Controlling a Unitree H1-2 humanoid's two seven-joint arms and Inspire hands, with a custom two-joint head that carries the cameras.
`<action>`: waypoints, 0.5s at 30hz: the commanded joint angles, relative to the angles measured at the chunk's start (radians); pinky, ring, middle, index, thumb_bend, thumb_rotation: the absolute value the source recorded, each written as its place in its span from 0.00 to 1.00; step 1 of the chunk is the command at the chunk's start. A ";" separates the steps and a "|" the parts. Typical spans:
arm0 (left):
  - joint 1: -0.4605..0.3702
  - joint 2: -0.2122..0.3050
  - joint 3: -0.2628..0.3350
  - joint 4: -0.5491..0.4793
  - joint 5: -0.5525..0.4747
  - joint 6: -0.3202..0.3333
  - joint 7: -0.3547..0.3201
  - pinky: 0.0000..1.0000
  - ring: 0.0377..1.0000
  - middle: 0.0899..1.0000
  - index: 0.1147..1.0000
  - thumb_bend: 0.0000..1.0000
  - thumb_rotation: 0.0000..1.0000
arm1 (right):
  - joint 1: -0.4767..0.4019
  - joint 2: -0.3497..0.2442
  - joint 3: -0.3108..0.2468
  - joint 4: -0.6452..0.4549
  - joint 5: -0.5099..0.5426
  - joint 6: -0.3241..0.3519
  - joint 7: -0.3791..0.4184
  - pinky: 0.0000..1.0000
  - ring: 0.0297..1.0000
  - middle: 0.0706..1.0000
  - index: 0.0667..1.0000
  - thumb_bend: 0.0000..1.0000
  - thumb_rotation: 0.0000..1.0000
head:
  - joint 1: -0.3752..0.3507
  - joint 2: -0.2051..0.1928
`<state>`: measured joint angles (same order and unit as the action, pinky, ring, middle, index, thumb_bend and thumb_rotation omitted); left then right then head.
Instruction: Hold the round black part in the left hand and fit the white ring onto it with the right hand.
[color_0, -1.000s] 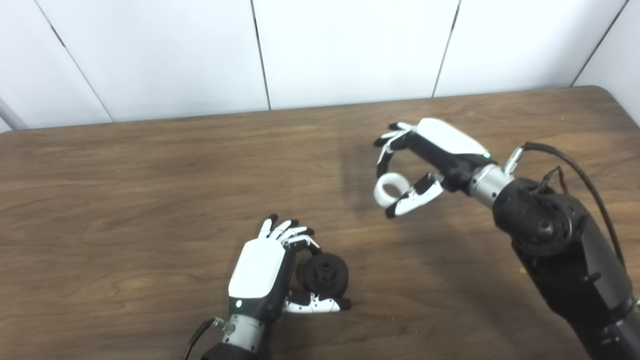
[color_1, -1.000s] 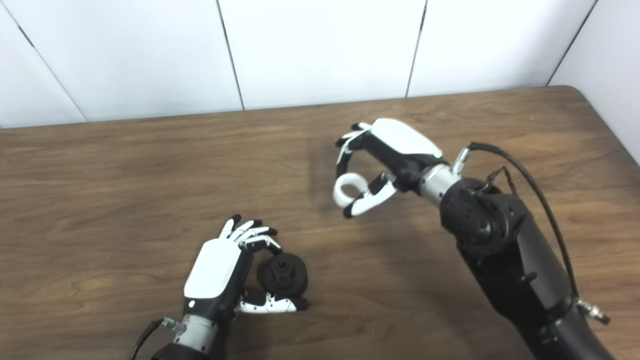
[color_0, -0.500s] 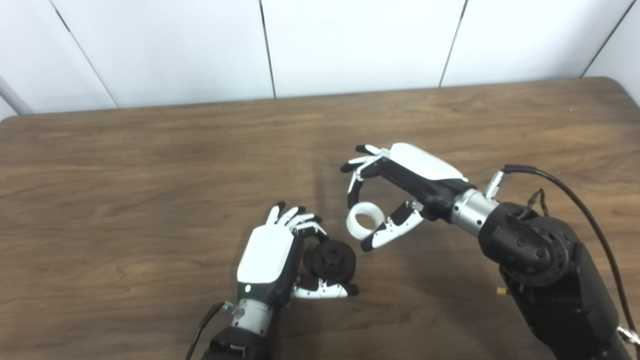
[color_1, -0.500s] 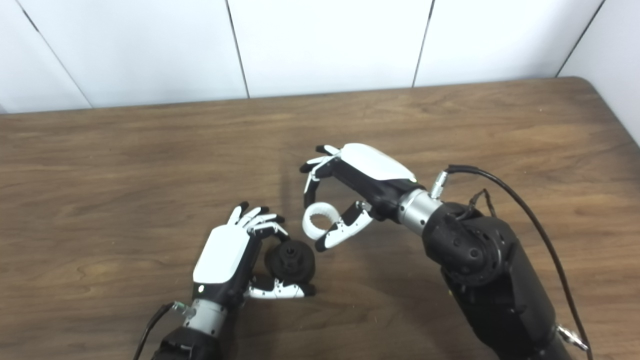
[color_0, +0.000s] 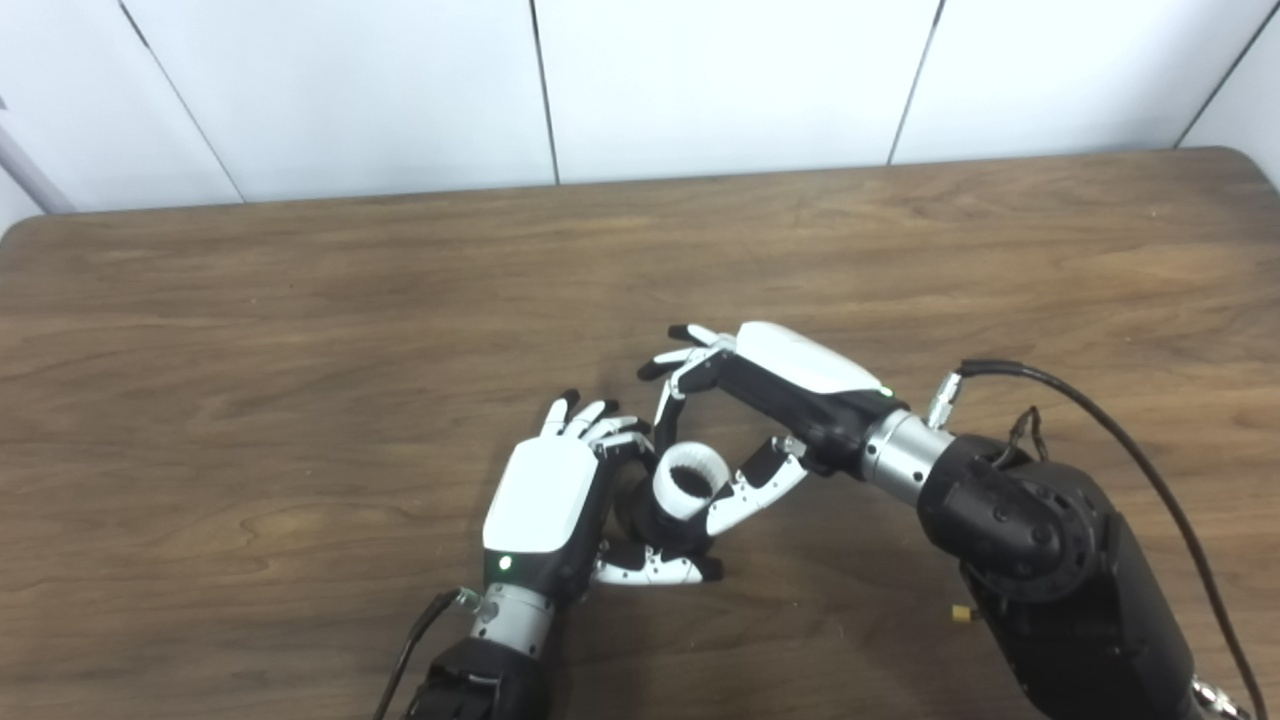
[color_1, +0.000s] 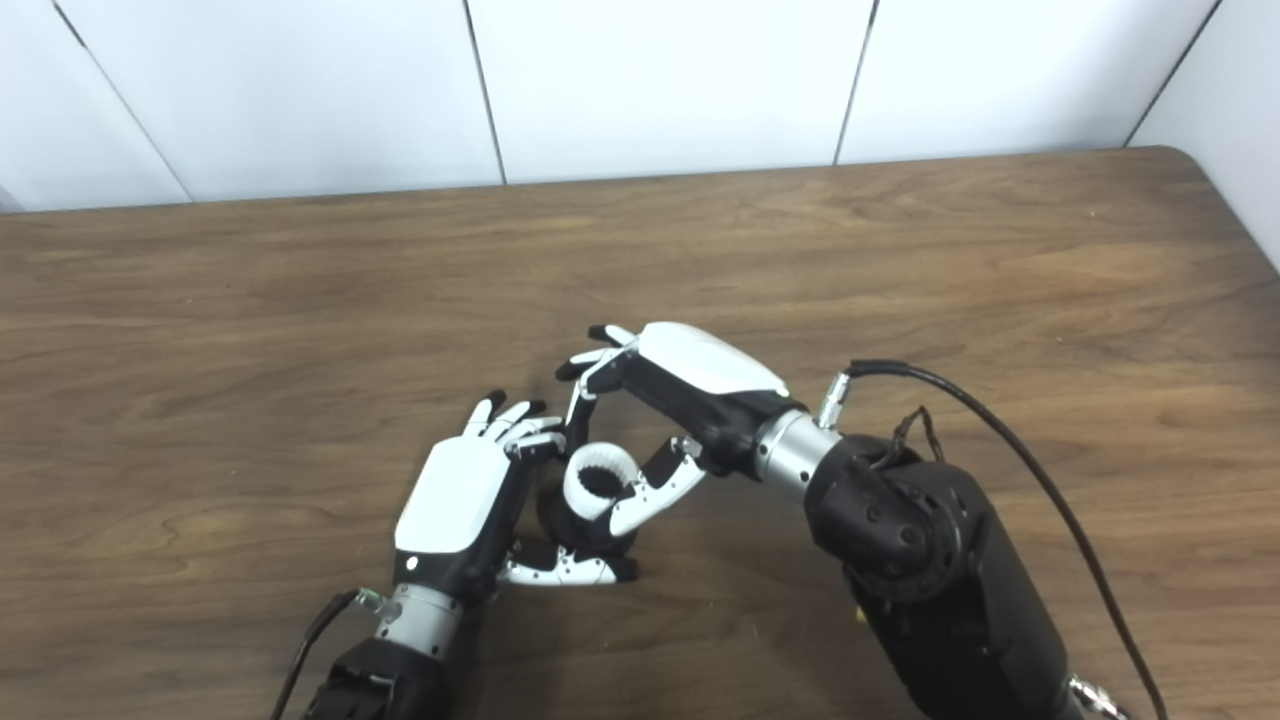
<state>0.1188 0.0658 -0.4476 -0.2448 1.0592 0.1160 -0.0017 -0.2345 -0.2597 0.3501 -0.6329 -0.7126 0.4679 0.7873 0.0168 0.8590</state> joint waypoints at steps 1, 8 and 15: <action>-0.014 -0.003 -0.003 -0.011 0.018 0.008 -0.005 1.00 0.90 0.77 0.42 0.52 0.06 | -0.022 0.008 -0.003 -0.022 -0.004 -0.002 -0.010 1.00 1.00 0.86 0.44 0.52 0.13 | 0.001 0.001; -0.014 -0.008 -0.005 -0.019 0.026 0.009 -0.012 1.00 0.89 0.76 0.42 0.52 0.06 | -0.024 0.017 -0.001 -0.011 -0.013 -0.003 -0.017 1.00 1.00 0.86 0.44 0.52 0.13 | 0.004 0.003; -0.012 -0.013 -0.007 -0.019 0.030 0.009 -0.006 1.00 0.89 0.76 0.42 0.52 0.06 | -0.026 0.013 -0.003 0.001 -0.004 -0.009 -0.027 1.00 1.00 0.85 0.44 0.52 0.13 | 0.006 0.004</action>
<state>0.1173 0.0580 -0.4505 -0.2464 1.0703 0.1196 -0.0093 -0.2345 -0.2491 0.3525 -0.6181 -0.7172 0.4675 0.7868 0.0215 0.8621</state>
